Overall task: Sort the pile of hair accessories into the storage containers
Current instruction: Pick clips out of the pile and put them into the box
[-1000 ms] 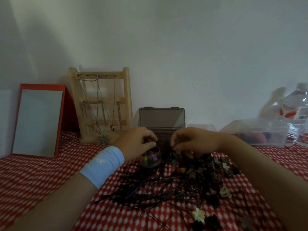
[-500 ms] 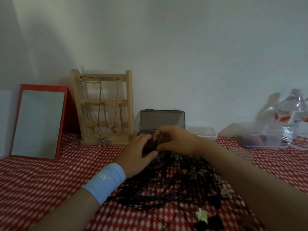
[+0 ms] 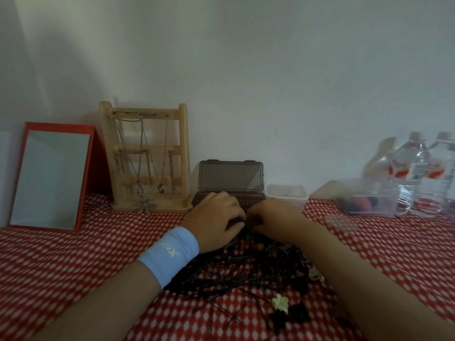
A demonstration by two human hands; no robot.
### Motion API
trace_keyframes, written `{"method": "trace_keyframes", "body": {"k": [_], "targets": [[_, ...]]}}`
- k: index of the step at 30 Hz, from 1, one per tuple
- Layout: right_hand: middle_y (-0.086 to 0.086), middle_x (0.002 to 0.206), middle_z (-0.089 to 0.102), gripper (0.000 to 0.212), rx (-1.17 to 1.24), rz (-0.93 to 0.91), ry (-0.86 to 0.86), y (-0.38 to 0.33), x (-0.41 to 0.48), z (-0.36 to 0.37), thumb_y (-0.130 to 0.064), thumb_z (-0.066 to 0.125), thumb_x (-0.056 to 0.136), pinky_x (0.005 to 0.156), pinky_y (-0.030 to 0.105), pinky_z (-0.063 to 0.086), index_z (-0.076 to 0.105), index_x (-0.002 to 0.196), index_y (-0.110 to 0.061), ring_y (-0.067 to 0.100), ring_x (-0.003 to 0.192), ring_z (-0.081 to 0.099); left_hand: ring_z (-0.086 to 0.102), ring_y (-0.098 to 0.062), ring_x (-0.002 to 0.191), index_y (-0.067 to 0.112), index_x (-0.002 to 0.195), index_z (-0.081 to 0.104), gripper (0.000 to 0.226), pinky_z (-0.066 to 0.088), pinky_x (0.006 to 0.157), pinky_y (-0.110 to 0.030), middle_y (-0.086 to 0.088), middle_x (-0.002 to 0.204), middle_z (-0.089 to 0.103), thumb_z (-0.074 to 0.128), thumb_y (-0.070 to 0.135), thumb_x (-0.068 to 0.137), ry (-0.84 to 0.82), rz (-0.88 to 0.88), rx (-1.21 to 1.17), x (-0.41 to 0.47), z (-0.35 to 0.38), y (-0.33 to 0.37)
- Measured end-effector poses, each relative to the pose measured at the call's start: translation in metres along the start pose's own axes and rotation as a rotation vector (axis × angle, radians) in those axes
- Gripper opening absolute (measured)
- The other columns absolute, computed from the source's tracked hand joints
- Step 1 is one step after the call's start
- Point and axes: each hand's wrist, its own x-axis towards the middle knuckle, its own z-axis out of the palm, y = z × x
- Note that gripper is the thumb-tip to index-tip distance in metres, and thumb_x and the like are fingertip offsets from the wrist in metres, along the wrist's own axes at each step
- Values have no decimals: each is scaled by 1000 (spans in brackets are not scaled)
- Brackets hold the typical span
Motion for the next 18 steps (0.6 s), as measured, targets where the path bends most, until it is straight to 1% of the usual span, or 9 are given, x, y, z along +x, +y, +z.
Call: {"method": "trace_keyframes", "body": {"k": [2,5,7,10,13,14,16,18], "targets": [[-3,107,73,23,-42,7,1,1,1,4,-26,65,90,80,29,52,72,112,-27,17,94,66,51,-13,101,26,101,71,26,37,90,-31,8,103,63,54,44,92,-63,3,33,6,-1,4],[-8,108,73,23,-12,33,-42,5,1,7,-30,64,92,85,29,54,73,113,-31,12,92,65,49,-14,104,28,108,69,26,37,94,-34,8,109,61,55,45,93,-147,-39,47,12,-3,7],[-10,108,72,21,44,45,-52,7,-1,6,-31,67,91,85,28,54,74,111,-31,10,92,64,48,-14,107,28,112,68,27,35,95,-33,7,114,60,55,43,93,-198,-37,77,16,-3,10],[-11,100,71,15,142,54,-11,11,-8,-2,-26,72,86,80,23,53,75,100,-29,7,87,63,47,-15,109,28,115,67,29,32,94,-32,7,118,60,54,41,93,-250,-1,151,20,1,15],[-15,92,71,17,201,41,49,17,-15,-9,-20,74,79,81,24,56,74,89,-34,3,85,64,46,-18,110,30,116,68,29,29,93,-34,7,120,60,51,40,95,-292,31,219,22,5,20],[-16,91,70,19,220,36,36,18,-18,-11,-20,74,78,81,24,56,73,89,-35,2,84,64,45,-19,112,30,118,67,30,29,94,-34,7,121,59,50,38,96,-323,35,234,23,6,21],[-16,93,70,24,248,25,-15,17,-20,-11,-21,75,78,80,23,56,74,95,-37,0,84,64,44,-19,115,29,122,66,31,29,97,-34,5,125,58,48,35,97,-381,30,244,24,7,22],[-17,93,70,24,257,13,-39,13,-22,-12,-24,75,79,78,21,54,75,99,-37,-1,84,63,44,-19,117,28,122,66,30,28,98,-33,5,128,57,49,32,97,-396,36,233,24,9,21]]}}
